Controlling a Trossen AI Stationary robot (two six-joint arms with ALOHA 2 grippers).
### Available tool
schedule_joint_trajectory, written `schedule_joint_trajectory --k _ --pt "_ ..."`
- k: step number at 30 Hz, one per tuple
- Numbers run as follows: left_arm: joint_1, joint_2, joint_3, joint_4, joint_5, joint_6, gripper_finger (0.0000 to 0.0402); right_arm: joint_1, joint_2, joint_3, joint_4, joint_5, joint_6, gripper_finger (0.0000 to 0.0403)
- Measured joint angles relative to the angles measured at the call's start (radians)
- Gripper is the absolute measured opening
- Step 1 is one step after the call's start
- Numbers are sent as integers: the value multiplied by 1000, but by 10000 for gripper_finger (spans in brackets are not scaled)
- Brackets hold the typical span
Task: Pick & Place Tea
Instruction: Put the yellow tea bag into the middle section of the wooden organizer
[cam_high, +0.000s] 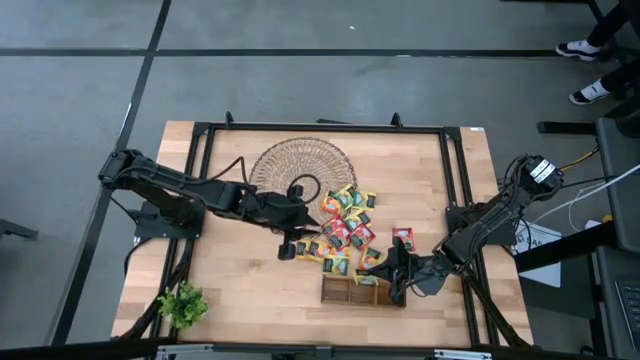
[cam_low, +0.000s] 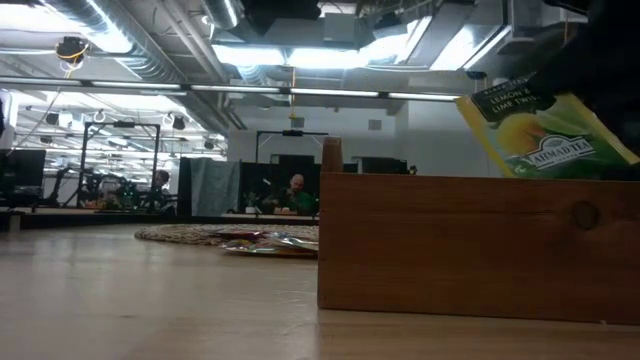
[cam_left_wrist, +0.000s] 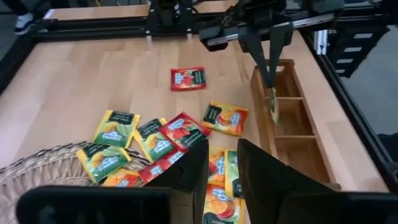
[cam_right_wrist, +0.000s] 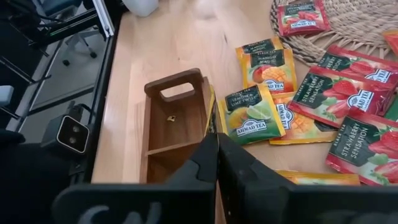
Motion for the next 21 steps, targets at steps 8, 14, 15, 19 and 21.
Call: schedule_joint_trajectory --k 8,14,15,19,21 --pt "-3 0 0 36 -34 -17 77 -1 5 0 2 23 6 5" --pt "-3 1 0 70 -34 -16 81 5 49 0 39 41 6 5" --pt "-3 1 0 74 -34 -16 81 8 59 0 43 44 6 5" --pt "-2 1 0 75 -34 -17 78 9 80 0 69 58 5 5" --pt "-2 1 0 75 -34 -16 77 9 81 0 69 59 4 5"
